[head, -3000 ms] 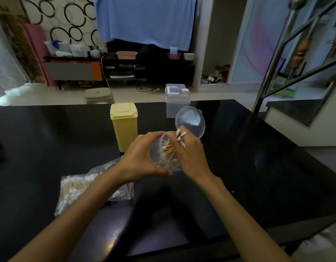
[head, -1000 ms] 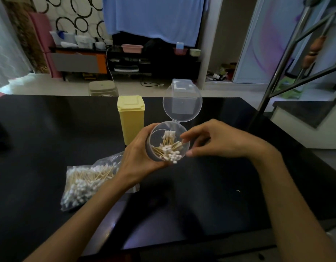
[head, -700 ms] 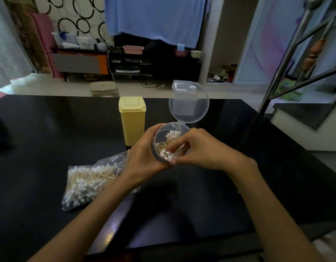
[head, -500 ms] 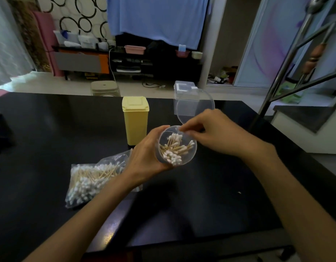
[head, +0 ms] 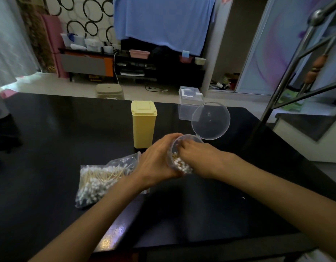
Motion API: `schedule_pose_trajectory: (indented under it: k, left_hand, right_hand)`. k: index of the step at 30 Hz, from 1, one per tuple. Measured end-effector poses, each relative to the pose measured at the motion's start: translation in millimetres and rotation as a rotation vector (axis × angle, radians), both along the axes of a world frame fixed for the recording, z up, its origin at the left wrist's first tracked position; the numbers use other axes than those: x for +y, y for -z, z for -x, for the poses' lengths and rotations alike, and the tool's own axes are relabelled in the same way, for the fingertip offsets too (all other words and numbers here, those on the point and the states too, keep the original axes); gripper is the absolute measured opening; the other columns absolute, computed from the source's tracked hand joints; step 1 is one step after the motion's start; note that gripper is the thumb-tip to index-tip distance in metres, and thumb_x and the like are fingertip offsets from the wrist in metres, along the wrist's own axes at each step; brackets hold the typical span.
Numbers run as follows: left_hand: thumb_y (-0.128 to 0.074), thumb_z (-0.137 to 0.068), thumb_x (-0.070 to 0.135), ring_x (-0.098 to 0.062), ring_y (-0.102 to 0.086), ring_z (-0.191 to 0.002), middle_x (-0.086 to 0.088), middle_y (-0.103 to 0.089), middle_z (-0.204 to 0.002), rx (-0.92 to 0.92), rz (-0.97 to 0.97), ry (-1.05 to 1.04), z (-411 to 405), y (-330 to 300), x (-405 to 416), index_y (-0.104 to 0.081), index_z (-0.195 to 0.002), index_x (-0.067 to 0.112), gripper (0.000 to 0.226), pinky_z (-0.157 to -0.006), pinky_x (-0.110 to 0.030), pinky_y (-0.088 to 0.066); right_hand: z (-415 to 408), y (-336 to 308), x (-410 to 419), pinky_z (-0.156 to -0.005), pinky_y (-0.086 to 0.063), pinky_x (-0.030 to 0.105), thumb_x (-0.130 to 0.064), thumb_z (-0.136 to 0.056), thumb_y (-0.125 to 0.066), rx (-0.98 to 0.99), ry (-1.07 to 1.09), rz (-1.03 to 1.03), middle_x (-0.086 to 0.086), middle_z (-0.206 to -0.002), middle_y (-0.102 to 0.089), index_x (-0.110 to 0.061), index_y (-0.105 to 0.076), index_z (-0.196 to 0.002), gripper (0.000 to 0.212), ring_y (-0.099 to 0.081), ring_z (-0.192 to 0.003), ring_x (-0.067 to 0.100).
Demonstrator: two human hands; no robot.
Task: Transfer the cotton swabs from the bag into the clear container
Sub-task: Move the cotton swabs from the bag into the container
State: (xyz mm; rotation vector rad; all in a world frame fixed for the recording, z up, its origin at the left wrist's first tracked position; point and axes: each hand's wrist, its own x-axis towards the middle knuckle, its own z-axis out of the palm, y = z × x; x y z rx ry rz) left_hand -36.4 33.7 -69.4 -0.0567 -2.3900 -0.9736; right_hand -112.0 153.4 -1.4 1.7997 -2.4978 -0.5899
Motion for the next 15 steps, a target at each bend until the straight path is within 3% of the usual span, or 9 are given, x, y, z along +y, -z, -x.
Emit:
schedule_pose_trajectory:
  k: [5, 12, 15]
  left_hand:
    - [-0.086, -0.058, 0.031, -0.008, -0.053, -0.118, 0.005, -0.055, -0.129, -0.018, -0.021, -0.003, 0.4, 3.6, -0.9, -0.041, -0.136, 0.022, 0.091, -0.097, -0.037, -0.049]
    - [-0.079, -0.057, 0.046, -0.007, -0.053, -0.116, 0.01, -0.053, -0.127, -0.031, -0.045, -0.006, -0.1, 5.1, -2.2, -0.039, -0.13, 0.032, 0.084, -0.097, -0.035, -0.048]
    - [-0.084, -0.058, 0.039, -0.006, -0.053, -0.116, 0.007, -0.054, -0.128, -0.042, -0.061, 0.0, -1.5, 5.8, -2.2, -0.04, -0.133, 0.027, 0.088, -0.097, -0.035, -0.048]
  right_hand:
    - [-1.5, -0.9, -6.1, -0.108, -0.028, 0.033, -0.017, -0.097, -0.044, 0.104, -0.025, -0.046, 0.013, -0.145, -0.039, -0.004, -0.037, -0.139, 0.045, -0.036, -0.134, 0.025]
    - [7.4, 10.6, -11.4, -0.111, -0.027, 0.036, -0.024, -0.096, -0.049, 0.169, -0.078, -0.104, 0.012, -0.147, -0.037, -0.008, -0.036, -0.141, 0.05, -0.034, -0.135, 0.025]
    - [9.5, 13.4, -11.5, -0.11, -0.028, 0.036, -0.023, -0.096, -0.047, 0.148, -0.116, -0.089, 0.01, -0.146, -0.039, -0.008, -0.036, -0.14, 0.048, -0.038, -0.133, 0.024]
